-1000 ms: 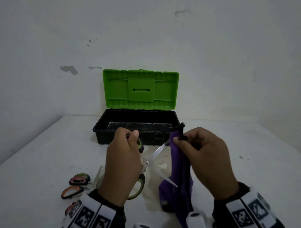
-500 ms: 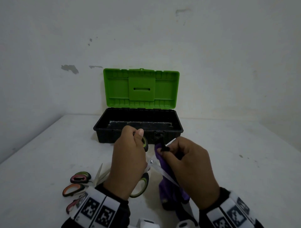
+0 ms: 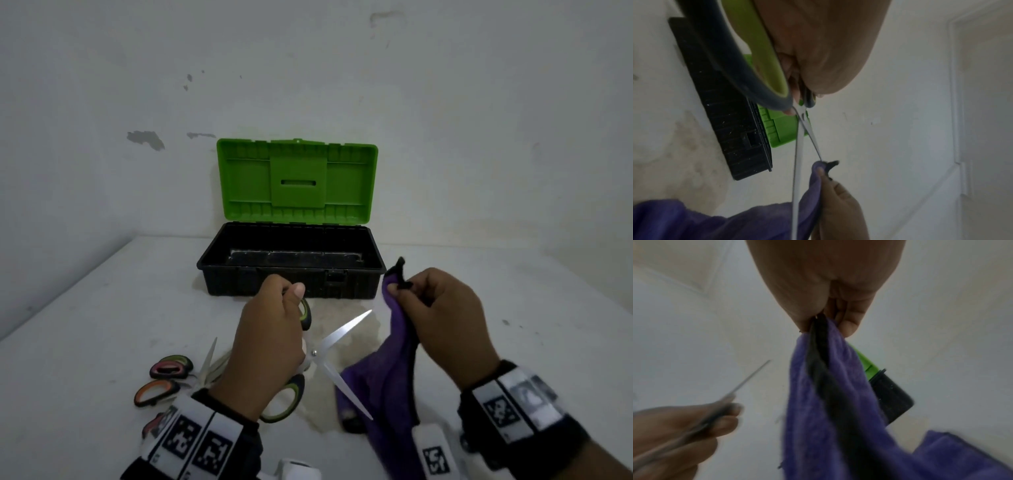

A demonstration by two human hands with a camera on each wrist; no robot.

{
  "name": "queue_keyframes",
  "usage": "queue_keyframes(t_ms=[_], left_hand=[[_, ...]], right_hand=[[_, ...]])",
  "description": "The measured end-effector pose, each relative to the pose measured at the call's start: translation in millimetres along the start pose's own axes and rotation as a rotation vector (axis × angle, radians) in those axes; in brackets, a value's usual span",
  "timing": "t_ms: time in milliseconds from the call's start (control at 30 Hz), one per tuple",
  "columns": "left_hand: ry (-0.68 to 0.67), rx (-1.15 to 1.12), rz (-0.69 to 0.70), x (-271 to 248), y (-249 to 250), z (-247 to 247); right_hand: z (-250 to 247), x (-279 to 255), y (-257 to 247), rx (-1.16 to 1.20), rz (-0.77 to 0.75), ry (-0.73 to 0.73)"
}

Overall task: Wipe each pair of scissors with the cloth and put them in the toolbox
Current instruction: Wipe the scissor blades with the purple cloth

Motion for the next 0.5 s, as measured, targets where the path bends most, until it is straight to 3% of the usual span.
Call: queue_keyframes(t_ms=[100,233,500], left_hand=[[-0.068,0.021,-0.007,-3,-1,3],[-0.14,0.026,-0.008,-5,0,13],[-0.174,0.045,-0.013,2,-2,25]], right_hand=[[3,13,25,-0.07,0.074,-0.116],[10,29,19,-0.036,0.06,-0.147],[26,28,-47,0.378,-0.042,-0.16]])
Point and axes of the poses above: each hand's wrist, its own x-axis towards the middle knuckle, its own z-axis out of the palm, y = z × x, the point moved 7 cm from there along x, towards the middle knuckle, and after that the axes turned 12 degrees about -z, right-handed, at the moved point
